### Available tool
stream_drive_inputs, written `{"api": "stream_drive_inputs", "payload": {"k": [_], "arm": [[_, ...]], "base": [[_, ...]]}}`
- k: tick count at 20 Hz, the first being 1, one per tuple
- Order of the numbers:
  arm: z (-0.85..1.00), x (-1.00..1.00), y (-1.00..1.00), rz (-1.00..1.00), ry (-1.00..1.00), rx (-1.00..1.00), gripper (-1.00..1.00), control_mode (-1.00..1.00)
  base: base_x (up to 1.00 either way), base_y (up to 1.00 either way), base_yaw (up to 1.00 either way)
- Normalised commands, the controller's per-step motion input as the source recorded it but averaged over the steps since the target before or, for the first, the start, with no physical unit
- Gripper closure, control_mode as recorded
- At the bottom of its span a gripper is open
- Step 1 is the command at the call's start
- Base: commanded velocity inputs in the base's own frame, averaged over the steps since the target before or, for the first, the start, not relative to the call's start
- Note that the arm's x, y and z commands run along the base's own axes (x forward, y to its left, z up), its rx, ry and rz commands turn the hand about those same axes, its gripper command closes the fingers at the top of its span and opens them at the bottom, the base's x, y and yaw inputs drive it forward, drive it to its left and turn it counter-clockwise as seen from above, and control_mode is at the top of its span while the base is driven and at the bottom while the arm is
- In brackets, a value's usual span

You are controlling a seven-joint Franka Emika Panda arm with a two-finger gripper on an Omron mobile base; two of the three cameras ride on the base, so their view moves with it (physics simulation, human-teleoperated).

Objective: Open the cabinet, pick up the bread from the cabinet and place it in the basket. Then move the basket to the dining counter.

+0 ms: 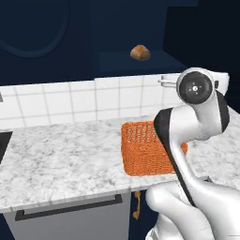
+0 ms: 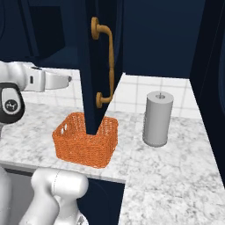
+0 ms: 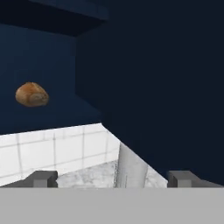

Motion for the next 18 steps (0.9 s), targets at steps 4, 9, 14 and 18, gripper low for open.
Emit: {"api": "stream_drive_inputs", "payload": {"k": [4,9,14,18], "arm": [[0.05,1.0,0.01,0.48,0.13,0.19,-1.0,-1.0],[0.0,1.0,0.01,0.41,0.08,0.13,-1.0,-1.0],[-0.03,0.98,0.28,0.28,0.05,0.06,-1.0,-1.0],[0.0,0.7,0.03,0.09,-0.03,0.01,-1.0,-1.0]], "base": [[0.0,0.0,0.0],[0.0,0.0,0.0],[0.0,0.0,0.0],[0.0,0.0,0.0]]}}
